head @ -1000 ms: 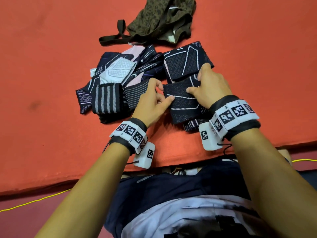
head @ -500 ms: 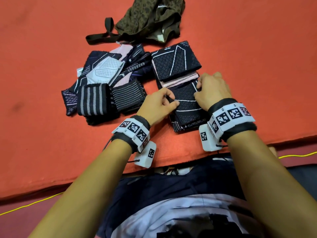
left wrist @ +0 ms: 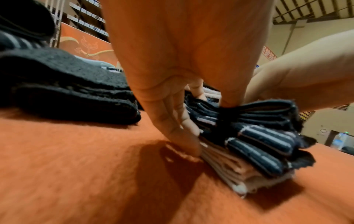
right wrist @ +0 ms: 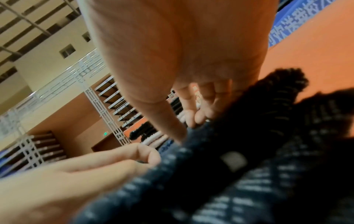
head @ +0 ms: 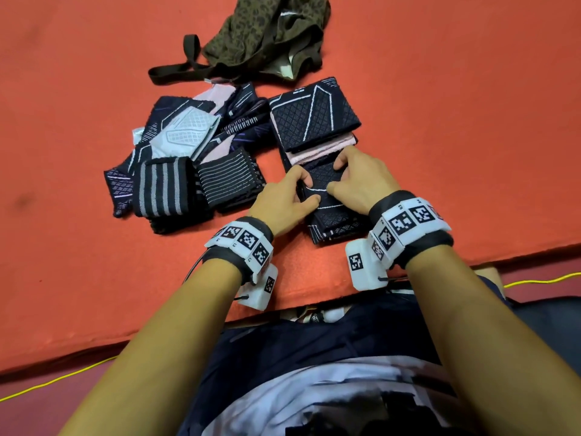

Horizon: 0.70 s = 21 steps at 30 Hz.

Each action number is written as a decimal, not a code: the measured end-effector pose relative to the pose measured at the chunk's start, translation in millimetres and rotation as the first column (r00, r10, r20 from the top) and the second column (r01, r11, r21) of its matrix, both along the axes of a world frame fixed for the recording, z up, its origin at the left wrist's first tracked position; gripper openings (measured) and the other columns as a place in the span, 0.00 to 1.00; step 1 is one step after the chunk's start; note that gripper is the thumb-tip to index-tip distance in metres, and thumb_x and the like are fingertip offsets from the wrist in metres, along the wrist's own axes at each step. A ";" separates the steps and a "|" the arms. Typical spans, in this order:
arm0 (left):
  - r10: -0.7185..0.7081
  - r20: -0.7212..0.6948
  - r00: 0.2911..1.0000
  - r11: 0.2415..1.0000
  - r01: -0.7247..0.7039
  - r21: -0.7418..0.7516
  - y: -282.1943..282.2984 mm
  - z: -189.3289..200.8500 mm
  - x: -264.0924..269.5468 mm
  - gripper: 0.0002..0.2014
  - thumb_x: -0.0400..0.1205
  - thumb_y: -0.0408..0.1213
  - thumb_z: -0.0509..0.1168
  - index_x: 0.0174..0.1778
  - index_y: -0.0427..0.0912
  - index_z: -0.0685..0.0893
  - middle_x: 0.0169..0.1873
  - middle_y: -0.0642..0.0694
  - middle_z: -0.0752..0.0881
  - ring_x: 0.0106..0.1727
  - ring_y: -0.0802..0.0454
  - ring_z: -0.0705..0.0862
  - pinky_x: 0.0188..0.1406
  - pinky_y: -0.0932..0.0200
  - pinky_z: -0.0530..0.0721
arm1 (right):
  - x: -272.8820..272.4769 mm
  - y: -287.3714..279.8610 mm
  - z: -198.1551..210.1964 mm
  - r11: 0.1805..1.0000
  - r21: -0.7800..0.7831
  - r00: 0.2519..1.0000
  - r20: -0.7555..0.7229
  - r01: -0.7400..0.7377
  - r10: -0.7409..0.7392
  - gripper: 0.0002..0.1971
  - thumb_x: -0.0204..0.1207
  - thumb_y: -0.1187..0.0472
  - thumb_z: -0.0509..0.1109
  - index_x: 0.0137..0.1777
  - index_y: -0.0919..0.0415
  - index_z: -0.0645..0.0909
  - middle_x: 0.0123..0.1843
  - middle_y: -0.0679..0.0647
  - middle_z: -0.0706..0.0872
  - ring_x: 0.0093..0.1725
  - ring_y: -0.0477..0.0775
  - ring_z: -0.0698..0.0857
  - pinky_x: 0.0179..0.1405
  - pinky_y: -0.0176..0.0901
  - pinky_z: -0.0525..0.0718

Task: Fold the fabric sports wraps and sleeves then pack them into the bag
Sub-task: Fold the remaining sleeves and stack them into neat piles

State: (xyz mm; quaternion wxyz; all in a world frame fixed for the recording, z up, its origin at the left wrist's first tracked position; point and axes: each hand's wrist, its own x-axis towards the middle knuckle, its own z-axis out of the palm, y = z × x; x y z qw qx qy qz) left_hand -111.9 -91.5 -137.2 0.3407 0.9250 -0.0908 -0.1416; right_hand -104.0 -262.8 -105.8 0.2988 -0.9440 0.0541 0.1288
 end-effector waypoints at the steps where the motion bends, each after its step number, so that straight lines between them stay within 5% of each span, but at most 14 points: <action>1: -0.003 -0.009 1.000 1.000 0.003 -0.009 1.1 -1.2 -1.2 0.13 0.81 0.51 0.68 0.56 0.53 0.73 0.32 0.45 0.88 0.35 0.49 0.87 0.43 0.54 0.85 | -0.8 -2.1 -0.4 0.999 -0.004 0.999 0.028 0.037 -0.037 0.13 0.71 0.61 0.71 0.54 0.53 0.75 0.52 0.55 0.82 0.50 0.60 0.81 0.45 0.48 0.77; 5: -0.010 -0.080 0.997 0.996 0.003 -0.090 5.1 -0.9 -6.5 0.12 0.83 0.54 0.66 0.55 0.57 0.70 0.31 0.42 0.90 0.31 0.46 0.89 0.40 0.43 0.91 | -7.5 -1.4 -2.4 0.986 -0.119 0.993 0.045 0.116 -0.111 0.15 0.75 0.57 0.69 0.60 0.58 0.76 0.58 0.59 0.78 0.54 0.66 0.82 0.52 0.54 0.80; 13: 0.030 -0.181 0.983 0.965 -0.076 -0.250 -1.1 4.7 -16.6 0.16 0.82 0.47 0.70 0.58 0.53 0.69 0.30 0.40 0.89 0.30 0.40 0.90 0.38 0.42 0.92 | -6.8 2.5 -2.5 0.978 -0.172 0.993 0.006 0.119 -0.119 0.22 0.74 0.55 0.72 0.67 0.59 0.74 0.63 0.60 0.79 0.61 0.68 0.81 0.55 0.53 0.78; 21: 0.023 -0.070 0.997 0.982 -0.036 -0.186 -3.1 -3.0 -11.4 0.14 0.85 0.46 0.67 0.60 0.55 0.69 0.29 0.41 0.85 0.31 0.43 0.88 0.38 0.48 0.90 | -7.4 10.4 -6.4 0.976 -0.145 0.987 0.025 0.163 -0.162 0.28 0.74 0.51 0.74 0.69 0.61 0.70 0.69 0.61 0.73 0.68 0.67 0.73 0.61 0.55 0.75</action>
